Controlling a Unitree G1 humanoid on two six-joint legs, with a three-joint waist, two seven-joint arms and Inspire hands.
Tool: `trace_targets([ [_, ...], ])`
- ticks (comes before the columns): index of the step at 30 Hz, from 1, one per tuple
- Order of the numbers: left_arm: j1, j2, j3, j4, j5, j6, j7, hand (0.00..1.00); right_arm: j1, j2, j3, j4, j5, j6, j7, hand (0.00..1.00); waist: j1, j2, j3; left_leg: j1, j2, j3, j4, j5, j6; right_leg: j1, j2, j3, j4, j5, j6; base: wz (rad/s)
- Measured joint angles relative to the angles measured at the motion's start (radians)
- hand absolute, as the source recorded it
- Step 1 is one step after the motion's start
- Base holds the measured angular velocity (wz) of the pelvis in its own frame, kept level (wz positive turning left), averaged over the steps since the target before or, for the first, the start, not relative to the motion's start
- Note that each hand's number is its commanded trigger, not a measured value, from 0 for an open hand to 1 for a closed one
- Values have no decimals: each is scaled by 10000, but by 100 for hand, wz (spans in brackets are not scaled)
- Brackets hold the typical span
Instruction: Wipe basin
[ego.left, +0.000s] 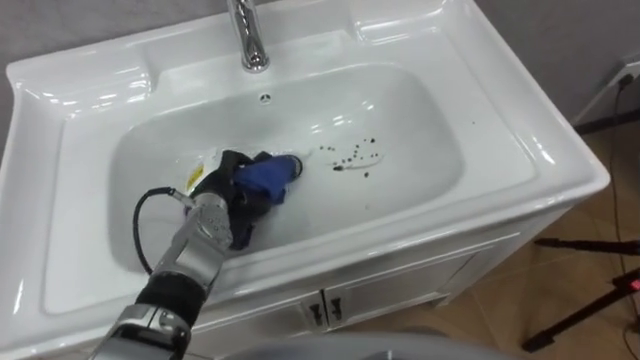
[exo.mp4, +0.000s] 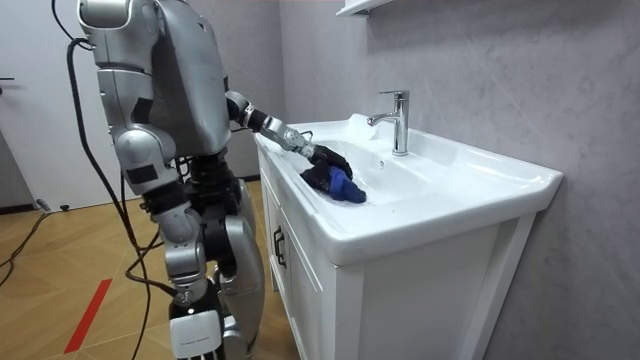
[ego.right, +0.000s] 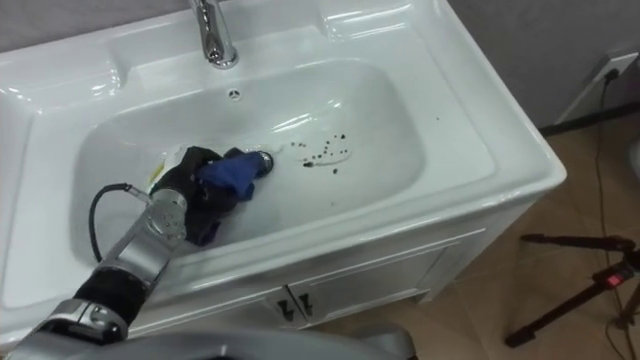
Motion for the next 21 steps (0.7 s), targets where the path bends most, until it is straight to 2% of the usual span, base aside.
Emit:
trace_targets([
  [3,-144,-166,-169,37,-526,1,-240,100,41,-3,-6,85,9,10,27,0,-138,-6,13,32,17,251,2,0,0,-5,5,84,16,-12,-5,-8],
  [7,-338,-174,-543,10,-1540,9,-492,100,18,-3,-22,77,55,-2,20,0,-438,-7,23,42,19,456,14,-22,33,-31,-2,155,4,-10,2,-5],
  [10,-545,-189,-848,10,-1871,8,-536,100,-7,-3,-34,75,64,-9,19,0,-622,40,57,20,19,517,58,-54,82,-80,-2,224,16,-4,11,-9],
  [11,-597,-198,-884,10,-1873,8,-574,100,-6,-3,-37,73,66,-8,18,0,-645,56,63,12,19,527,67,-58,88,-99,-2,244,26,-4,12,-8],
  [15,-1101,-186,-1218,16,-1882,7,-781,100,-154,-35,-55,113,73,-57,-6,0,-982,279,177,-164,11,541,162,-96,144,-261,-3,321,31,12,38,-3],
  [21,-1646,-304,-1597,-62,-1921,8,-965,100,-184,-81,-51,301,181,-283,-92,0,-1238,408,169,-198,17,789,160,-95,144,-355,11,491,176,11,36,-10],
])
